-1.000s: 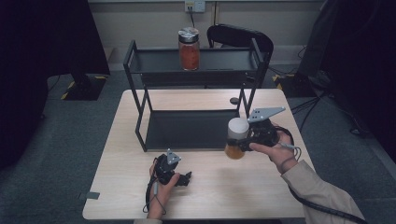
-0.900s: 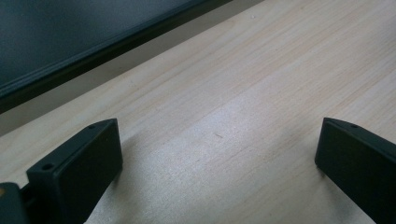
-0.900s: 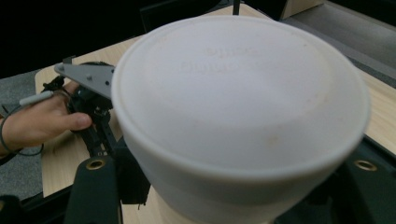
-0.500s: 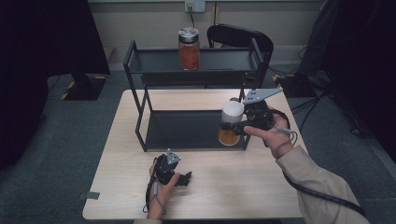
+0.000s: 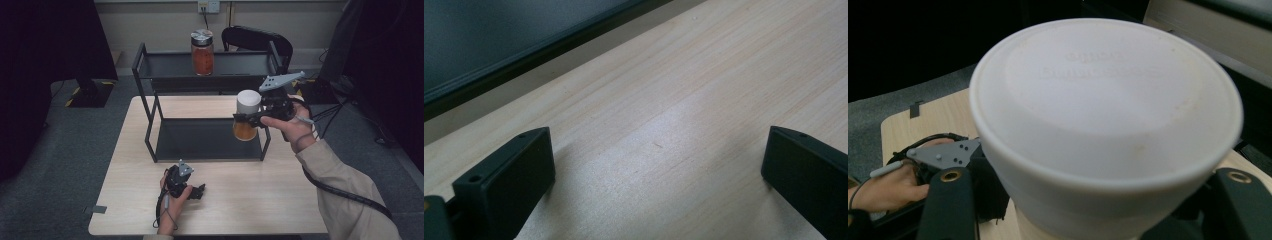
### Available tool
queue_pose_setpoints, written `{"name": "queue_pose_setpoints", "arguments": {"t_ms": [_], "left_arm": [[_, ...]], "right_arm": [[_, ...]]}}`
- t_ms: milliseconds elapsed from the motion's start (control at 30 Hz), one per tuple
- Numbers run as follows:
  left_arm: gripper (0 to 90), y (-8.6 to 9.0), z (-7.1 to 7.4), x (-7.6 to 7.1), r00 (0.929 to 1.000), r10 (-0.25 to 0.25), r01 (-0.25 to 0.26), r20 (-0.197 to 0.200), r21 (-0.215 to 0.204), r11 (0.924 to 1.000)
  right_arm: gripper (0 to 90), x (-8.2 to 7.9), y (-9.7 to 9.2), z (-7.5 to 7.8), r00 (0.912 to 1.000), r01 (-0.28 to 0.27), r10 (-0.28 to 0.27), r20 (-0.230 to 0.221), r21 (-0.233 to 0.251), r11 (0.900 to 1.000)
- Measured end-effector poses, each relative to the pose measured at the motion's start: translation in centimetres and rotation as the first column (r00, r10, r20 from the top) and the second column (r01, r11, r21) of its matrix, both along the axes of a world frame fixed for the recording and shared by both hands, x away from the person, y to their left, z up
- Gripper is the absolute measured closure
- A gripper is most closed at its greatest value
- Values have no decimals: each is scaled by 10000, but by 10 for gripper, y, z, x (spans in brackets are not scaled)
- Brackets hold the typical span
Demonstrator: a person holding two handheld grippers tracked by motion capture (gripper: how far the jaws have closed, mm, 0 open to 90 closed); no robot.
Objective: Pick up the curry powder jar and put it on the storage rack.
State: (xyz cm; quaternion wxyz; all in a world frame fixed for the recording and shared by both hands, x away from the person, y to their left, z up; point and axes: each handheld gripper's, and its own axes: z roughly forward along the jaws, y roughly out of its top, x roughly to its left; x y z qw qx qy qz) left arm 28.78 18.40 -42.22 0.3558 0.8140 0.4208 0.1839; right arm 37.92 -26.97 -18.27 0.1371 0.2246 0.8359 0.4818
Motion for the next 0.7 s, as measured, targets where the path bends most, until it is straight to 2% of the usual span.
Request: {"name": "queue_pose_setpoints", "arguments": {"t_ms": [333,467,700], "left_arm": [[0,0,0,0,10000,-1,1,1,-5,10000],[0,0,0,0,10000,-3,3,1,-1,10000],[0,0,0,0,10000,-2,2,1,0,10000]], "right_arm": [[353,10,10,28,10000,11,-11,95,-30,10000],[354,16,10,35,10000,-69,69,-13,191,9998],[353,18,14,56,9997,-74,67,214,333,9994]]}}
